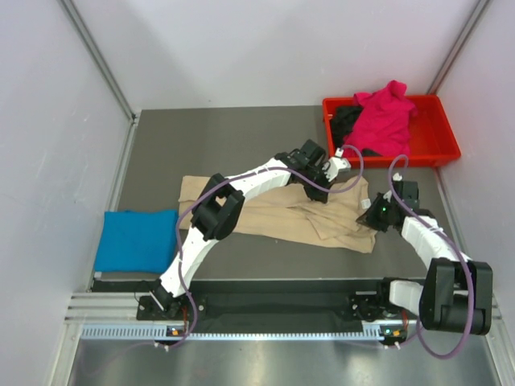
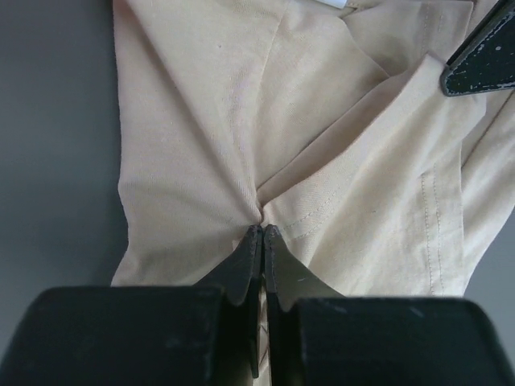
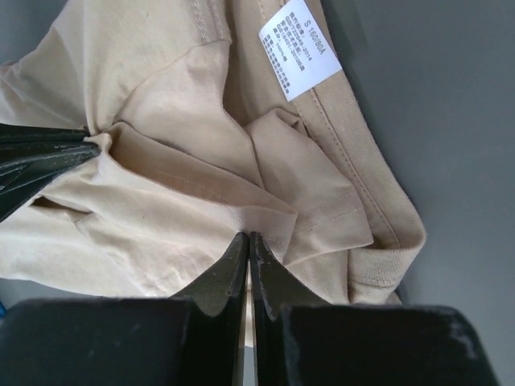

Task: Fold and stack the t-shirts
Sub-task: Fold the tshirt

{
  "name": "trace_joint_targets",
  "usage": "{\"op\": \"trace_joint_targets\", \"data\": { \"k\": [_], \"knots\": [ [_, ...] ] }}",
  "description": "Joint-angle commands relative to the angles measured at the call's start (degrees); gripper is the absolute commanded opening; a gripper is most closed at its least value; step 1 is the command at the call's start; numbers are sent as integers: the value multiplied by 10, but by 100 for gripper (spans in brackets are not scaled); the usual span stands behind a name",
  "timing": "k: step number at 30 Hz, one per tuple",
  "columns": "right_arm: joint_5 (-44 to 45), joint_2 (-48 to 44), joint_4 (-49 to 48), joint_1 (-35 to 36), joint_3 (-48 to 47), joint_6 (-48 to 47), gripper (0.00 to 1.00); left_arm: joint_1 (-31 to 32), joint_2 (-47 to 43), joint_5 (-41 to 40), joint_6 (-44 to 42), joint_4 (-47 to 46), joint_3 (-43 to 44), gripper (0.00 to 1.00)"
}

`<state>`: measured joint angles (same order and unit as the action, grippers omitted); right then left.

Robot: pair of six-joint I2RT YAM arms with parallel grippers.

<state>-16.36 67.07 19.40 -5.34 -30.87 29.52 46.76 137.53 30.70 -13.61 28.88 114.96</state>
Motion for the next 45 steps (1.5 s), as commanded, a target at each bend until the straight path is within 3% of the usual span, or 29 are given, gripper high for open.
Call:
{"op": "trace_joint_targets", "data": {
  "k": [1, 5, 9, 13, 18, 20, 23, 35, 45],
  "knots": [
    [6, -18, 6, 11, -20, -11, 0, 5, -46, 23, 1, 24, 16, 2],
    [10, -30, 16, 16, -27, -19, 0, 5, -51, 30, 1, 33, 15, 7],
    [9, -22, 14, 19, -24, -22, 0, 4, -46, 17, 0, 28, 21, 34],
    [-1, -9, -3, 25, -14, -15, 0, 3, -26, -31, 7, -3, 28, 36],
    [0, -11, -3, 29, -8, -19, 0, 3, -9, -19, 26, -7, 52, 26],
    [3, -13, -3, 29, -3, -21, 0, 3, -10, 10, 31, 5, 54, 11],
    [6, -16, -3, 28, -1, -22, 0, 3, -19, 23, 33, 16, 49, 0],
    [8, -45, 27, 31, -28, -44, 0, 3, -60, 24, 11, 56, 13, 0],
    [4, -104, 143, 66, -43, -66, 0, 3, -174, 41, 0, 66, -119, 0]
  ]
}}
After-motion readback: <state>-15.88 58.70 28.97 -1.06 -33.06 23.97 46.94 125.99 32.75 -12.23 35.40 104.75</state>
